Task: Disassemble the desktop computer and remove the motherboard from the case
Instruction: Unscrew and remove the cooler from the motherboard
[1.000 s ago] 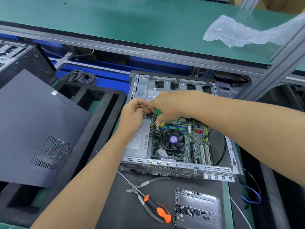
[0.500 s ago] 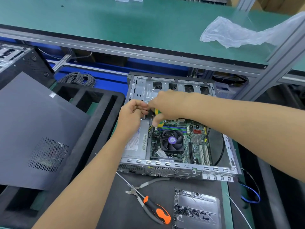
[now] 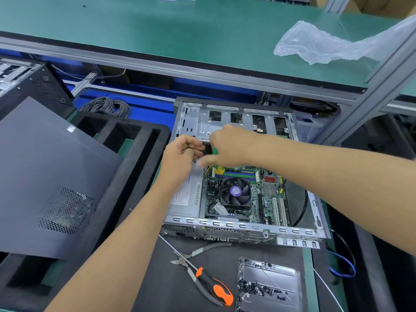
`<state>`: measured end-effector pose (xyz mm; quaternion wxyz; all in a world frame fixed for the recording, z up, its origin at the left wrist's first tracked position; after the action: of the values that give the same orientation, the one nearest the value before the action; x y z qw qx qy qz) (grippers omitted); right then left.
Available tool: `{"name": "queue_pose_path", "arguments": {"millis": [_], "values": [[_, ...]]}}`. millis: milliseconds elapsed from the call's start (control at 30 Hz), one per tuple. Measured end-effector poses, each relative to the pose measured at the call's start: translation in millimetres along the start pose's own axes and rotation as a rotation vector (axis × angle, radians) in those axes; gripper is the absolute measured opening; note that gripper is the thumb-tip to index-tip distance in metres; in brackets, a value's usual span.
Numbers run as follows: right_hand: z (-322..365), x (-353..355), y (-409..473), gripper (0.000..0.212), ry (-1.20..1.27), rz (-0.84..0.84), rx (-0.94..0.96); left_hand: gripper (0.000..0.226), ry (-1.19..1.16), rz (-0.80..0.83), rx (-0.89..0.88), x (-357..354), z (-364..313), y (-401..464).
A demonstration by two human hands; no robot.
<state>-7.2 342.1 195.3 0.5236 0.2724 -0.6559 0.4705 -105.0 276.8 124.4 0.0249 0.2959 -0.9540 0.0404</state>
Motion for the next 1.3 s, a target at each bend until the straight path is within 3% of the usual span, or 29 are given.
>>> {"name": "queue_pose_path", "arguments": {"millis": [100, 233, 333, 400, 500, 600, 667, 733, 833, 900, 1000, 1067, 1200, 1300], "values": [[-3.2, -3.2, 2.6, 0.063, -0.049, 0.07, -0.093, 0.038, 0.013, -0.004, 0.001, -0.5, -1.7, -0.9], [20.7, 0.4, 1.9, 0.026, -0.336, 0.097, 0.202, 0.038, 0.024, 0.001, -0.001, -1.6, -1.5, -0.9], [29.9, -0.2, -1.4, 0.034, -0.413, 0.115, 0.322, 0.037, 0.026, 0.0, 0.001, -1.4, -1.6, -0.7], [18.3, 2.8, 0.1, 0.043, -0.315, 0.089, 0.215, 0.038, 0.028, -0.006, -0.005, -1.3, -1.0, -0.6], [-8.9, 1.7, 1.8, 0.07, 0.03, 0.056, -0.062, 0.037, 0.027, -0.011, -0.006, -0.9, 0.8, -0.3], [-17.9, -4.3, 3.4, 0.068, 0.186, 0.067, -0.217, 0.038, 0.054, -0.015, -0.012, -0.7, 0.2, -0.3], [-12.3, -1.7, 5.0, 0.055, 0.001, 0.09, -0.156, 0.04, 0.047, -0.016, -0.008, -0.8, 0.3, 0.1], [3.0, 3.8, 5.7, 0.039, -0.218, 0.025, 0.048, 0.04, 0.044, -0.013, -0.01, -1.4, 0.7, 0.3], [22.7, 3.5, 3.4, 0.036, -0.352, 0.024, 0.294, 0.037, 0.063, -0.003, -0.028, -1.5, -0.1, -0.6], [16.2, 4.6, 2.8, 0.04, -0.266, 0.003, 0.225, 0.037, 0.06, -0.002, -0.028, -1.0, 1.1, 0.1], [-10.4, 1.4, 2.6, 0.067, 0.073, -0.013, -0.067, 0.036, 0.047, -0.007, -0.023, 0.0, 3.5, 1.7], [-18.3, -2.2, 0.7, 0.074, 0.122, 0.027, -0.177, 0.038, 0.052, -0.002, -0.023, -1.1, 4.2, 2.0], [-15.9, 0.4, -0.2, 0.038, -0.077, 0.111, -0.096, 0.041, 0.03, -0.009, -0.01, -1.9, 5.1, 3.2], [2.3, 3.4, -2.9, 0.028, -0.212, 0.097, 0.179, 0.039, 0.037, -0.007, -0.014, -1.7, 4.3, 2.5]]}}
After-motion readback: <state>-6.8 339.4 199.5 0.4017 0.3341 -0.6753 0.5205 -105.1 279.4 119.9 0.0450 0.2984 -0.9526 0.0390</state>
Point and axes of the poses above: each hand's wrist, its own y-axis towards the middle knuckle, its own x-axis out of the back of the hand, z = x × y, the point moved 8 cm from there along y, towards the middle knuckle, and after that the axes turned 5 degrees about x, right-handed, at the moved point
